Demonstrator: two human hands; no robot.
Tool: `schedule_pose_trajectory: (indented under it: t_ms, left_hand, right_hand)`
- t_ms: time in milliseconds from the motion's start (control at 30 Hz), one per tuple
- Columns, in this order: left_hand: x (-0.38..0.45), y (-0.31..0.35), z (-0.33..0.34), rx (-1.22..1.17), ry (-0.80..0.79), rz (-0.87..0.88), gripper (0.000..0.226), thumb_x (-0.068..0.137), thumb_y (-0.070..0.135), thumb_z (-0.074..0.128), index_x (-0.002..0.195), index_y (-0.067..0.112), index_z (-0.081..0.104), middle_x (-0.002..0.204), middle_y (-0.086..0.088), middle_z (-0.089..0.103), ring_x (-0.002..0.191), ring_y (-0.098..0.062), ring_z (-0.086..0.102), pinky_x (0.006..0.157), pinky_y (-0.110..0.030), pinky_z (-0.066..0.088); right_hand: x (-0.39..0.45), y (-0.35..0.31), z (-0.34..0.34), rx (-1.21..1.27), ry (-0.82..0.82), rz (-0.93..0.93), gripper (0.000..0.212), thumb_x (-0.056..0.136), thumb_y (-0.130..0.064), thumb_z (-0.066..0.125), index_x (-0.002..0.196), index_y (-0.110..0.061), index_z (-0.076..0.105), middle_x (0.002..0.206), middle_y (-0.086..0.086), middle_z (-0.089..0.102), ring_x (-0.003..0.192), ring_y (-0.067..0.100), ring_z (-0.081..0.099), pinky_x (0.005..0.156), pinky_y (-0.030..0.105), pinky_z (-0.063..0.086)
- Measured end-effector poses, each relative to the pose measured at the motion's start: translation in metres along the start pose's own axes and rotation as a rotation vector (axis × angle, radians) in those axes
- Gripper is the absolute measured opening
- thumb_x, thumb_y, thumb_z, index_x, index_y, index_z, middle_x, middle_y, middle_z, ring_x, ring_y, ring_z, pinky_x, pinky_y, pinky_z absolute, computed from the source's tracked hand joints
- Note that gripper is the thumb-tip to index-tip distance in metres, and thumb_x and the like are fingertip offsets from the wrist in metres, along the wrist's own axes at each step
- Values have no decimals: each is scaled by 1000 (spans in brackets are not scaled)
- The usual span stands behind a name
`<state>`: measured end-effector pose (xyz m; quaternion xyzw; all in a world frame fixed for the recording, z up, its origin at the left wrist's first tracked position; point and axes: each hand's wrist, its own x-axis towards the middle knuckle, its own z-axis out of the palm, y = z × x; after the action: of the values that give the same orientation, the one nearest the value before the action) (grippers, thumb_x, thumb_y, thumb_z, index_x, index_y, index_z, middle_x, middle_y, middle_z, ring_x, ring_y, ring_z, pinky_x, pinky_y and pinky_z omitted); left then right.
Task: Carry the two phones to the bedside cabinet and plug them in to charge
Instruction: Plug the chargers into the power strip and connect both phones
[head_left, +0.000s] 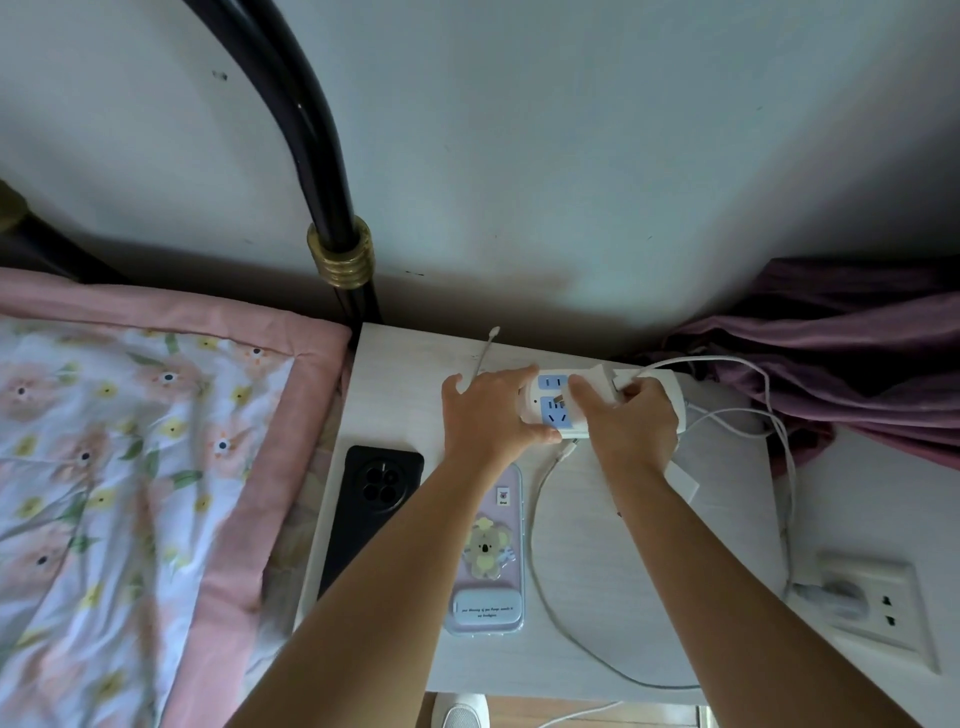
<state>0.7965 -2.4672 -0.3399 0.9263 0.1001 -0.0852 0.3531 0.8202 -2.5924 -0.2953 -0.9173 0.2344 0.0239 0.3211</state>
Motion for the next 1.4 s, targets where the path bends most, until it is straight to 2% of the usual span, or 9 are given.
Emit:
schedule_pose_trajectory:
  t_ms: [133, 300, 533, 733, 900, 1100, 1233, 1333, 1400]
  left_hand:
    - [0, 0, 1, 4, 6, 2, 76, 66, 62, 71, 133, 35, 47, 113, 14, 66, 110, -10, 57, 107, -44, 24]
    - [-2, 2, -3, 31, -21, 23, 71, 70, 64, 67, 132, 35, 47, 116, 10, 66, 113, -12, 57, 109, -47, 25]
    - [-4, 4, -7, 19, 22, 56, 52, 71, 53, 68, 116, 30, 57, 83, 14, 60, 93, -15, 61, 102, -43, 28]
    - [-2, 4, -8, 90, 25, 85, 32, 72, 53, 67, 89, 31, 50, 74, 13, 54, 85, -15, 61, 101, -46, 33]
    - [1, 3, -8, 179, 39, 145, 43, 73, 47, 69, 110, 30, 57, 94, 9, 70, 95, -15, 64, 101, -41, 29]
    - [4, 5, -4, 197, 102, 150, 36, 82, 44, 62, 114, 28, 60, 94, 6, 72, 97, -17, 65, 98, -39, 28]
    - [4, 4, -4, 227, 99, 151, 34, 82, 45, 61, 112, 30, 59, 95, 7, 71, 97, -16, 64, 97, -38, 29]
    - [5, 3, -3, 258, 74, 172, 34, 81, 48, 62, 109, 29, 55, 93, 8, 68, 96, -16, 64, 98, -39, 30]
    - [4, 3, -3, 290, 40, 196, 51, 74, 55, 68, 114, 28, 51, 98, 8, 68, 97, -16, 63, 96, -39, 34]
  right_hand:
    - [-2, -2, 3, -33, 27, -23, 47, 72, -47, 73, 99, -11, 56, 80, -4, 55, 66, 17, 50, 49, 24, 29]
    - [-14, -5, 10, -145, 28, -120, 47, 75, -47, 69, 99, -12, 50, 89, 7, 63, 76, 27, 59, 67, 35, 46]
    - [-18, -7, 15, -199, 34, -147, 45, 80, -44, 66, 104, -10, 48, 95, 10, 66, 82, 32, 64, 62, 31, 40]
    - [-22, -7, 17, -277, 73, -175, 47, 82, -46, 64, 102, -8, 45, 94, 11, 64, 83, 33, 65, 58, 29, 35]
    - [-25, -2, 25, -369, 101, -212, 50, 83, -49, 61, 105, -7, 45, 95, 10, 65, 84, 29, 66, 58, 29, 35]
    - [-28, 1, 34, -393, 78, -169, 59, 84, -51, 60, 114, -3, 45, 101, 13, 64, 89, 29, 66, 65, 36, 51]
    - [-27, 3, 28, -394, 8, -172, 64, 82, -51, 62, 122, -5, 43, 110, 11, 62, 98, 27, 64, 70, 35, 52]
    - [-22, 13, 13, -54, -214, -154, 62, 68, -47, 78, 112, -14, 49, 108, 3, 62, 96, 20, 61, 76, 32, 50]
    - [-18, 27, -7, 114, -356, -191, 59, 61, -39, 84, 108, -21, 52, 102, -6, 63, 90, 11, 61, 73, 24, 49]
